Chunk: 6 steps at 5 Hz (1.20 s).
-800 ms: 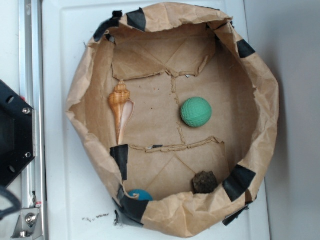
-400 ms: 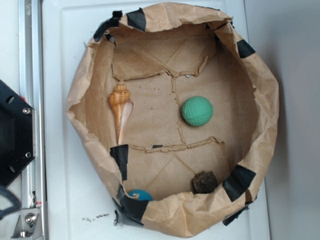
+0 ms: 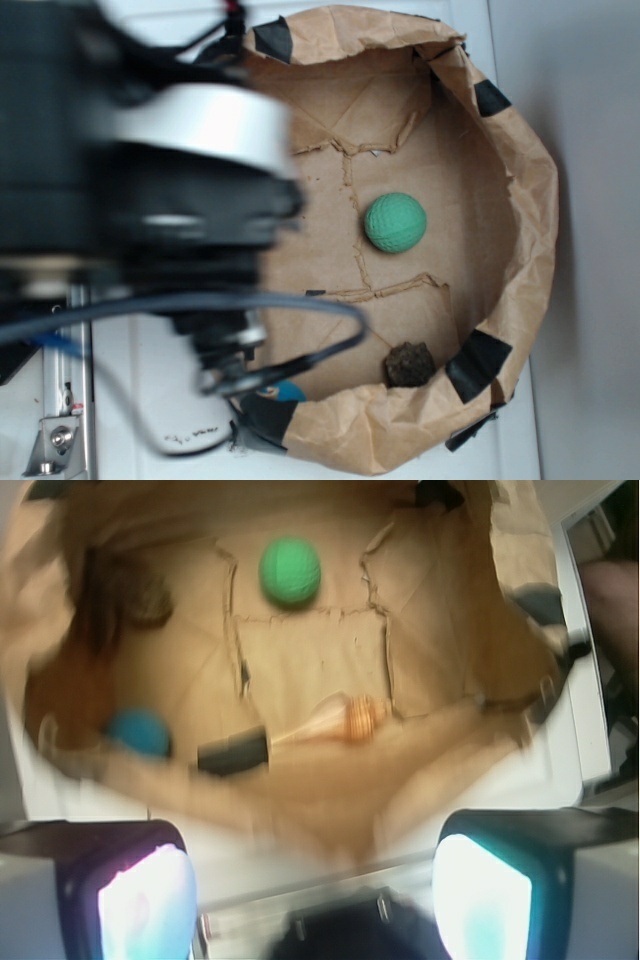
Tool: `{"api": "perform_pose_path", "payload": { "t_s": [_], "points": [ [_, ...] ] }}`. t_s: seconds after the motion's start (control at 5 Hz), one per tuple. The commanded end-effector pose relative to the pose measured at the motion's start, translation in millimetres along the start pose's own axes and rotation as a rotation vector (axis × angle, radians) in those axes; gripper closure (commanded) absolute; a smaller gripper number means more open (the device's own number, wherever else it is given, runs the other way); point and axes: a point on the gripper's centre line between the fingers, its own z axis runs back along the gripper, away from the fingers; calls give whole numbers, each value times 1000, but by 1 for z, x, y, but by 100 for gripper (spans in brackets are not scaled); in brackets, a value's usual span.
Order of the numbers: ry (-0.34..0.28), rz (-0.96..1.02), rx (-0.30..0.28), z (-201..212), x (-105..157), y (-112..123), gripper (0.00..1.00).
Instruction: Grab the blue ball.
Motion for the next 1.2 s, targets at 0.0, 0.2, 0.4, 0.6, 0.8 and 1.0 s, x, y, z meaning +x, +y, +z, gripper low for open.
{"api": "perform_pose_path", "payload": {
  "t_s": [0.0, 0.2, 0.4, 0.6, 0.8, 1.0],
  "points": [
    [88, 409, -193, -17, 27, 15, 0],
    [178, 569, -281, -46, 37, 16, 0],
    [279, 601, -317, -77, 45, -1, 0],
    [361, 597, -343, -96, 45, -26, 0],
    [425, 568, -320, -107, 32, -45, 0],
    [464, 516, -301, -118, 11, -60, 0]
  ]
}}
